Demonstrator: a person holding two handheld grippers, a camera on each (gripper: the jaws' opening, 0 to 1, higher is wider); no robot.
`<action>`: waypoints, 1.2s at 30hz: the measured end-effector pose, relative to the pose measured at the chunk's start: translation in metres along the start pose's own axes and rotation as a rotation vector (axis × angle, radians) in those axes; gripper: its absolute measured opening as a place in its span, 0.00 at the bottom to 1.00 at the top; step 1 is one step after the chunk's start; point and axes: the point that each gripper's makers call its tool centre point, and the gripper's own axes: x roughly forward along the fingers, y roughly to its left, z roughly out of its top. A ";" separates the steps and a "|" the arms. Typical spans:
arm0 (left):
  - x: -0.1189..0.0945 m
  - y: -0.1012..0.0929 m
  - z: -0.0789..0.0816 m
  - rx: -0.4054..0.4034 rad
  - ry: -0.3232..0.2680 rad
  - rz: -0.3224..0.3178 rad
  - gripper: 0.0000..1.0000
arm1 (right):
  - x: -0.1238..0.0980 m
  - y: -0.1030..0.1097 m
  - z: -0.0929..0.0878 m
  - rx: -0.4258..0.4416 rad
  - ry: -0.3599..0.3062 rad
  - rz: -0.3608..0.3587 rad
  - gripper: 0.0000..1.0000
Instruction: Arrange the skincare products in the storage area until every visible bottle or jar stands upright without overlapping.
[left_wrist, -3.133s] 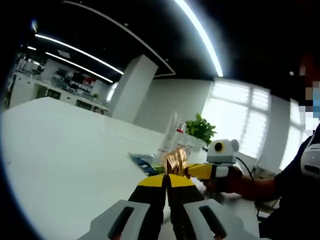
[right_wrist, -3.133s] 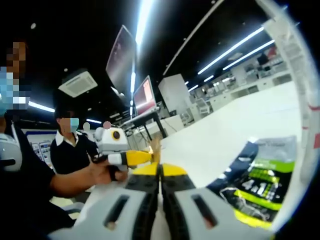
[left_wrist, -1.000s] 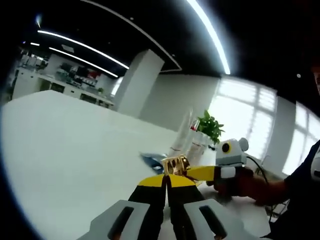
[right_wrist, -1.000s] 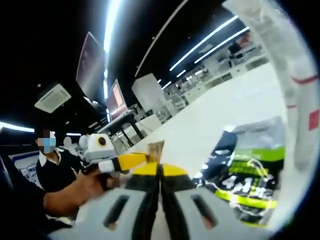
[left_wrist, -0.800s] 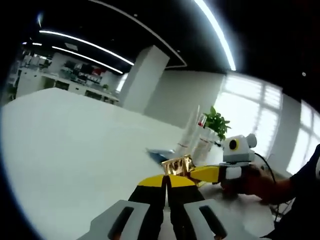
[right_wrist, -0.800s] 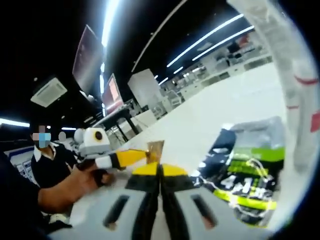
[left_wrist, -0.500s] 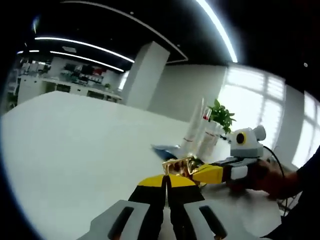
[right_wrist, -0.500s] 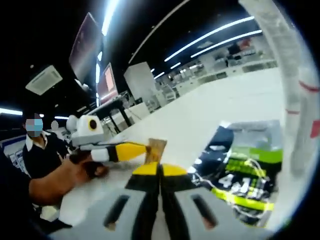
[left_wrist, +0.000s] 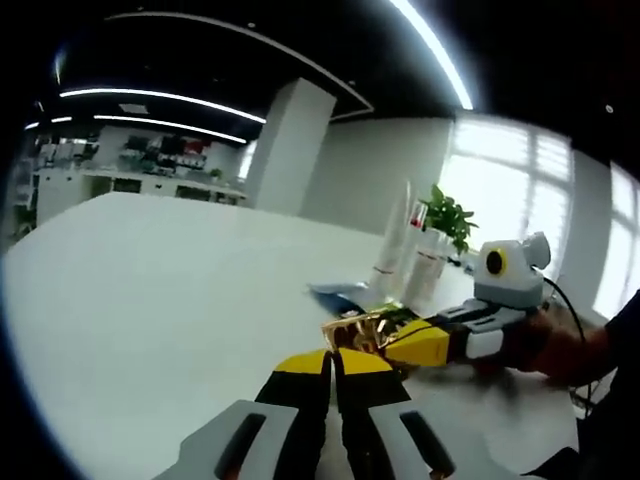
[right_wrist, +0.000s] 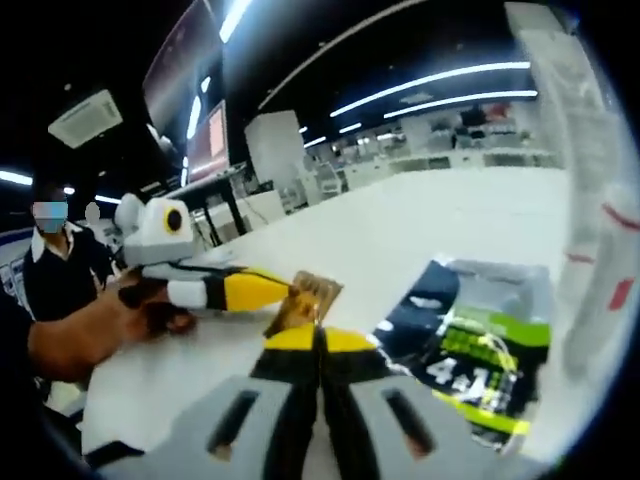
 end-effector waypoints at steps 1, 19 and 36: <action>0.000 0.000 0.000 0.004 0.001 0.001 0.01 | 0.000 -0.001 0.000 -0.023 0.003 -0.011 0.00; -0.004 0.000 0.005 0.093 -0.041 0.023 0.03 | 0.008 -0.012 -0.003 -0.113 0.041 -0.051 0.00; 0.011 -0.021 -0.028 0.329 0.129 0.023 0.00 | 0.008 -0.012 -0.005 -0.159 0.054 -0.058 0.01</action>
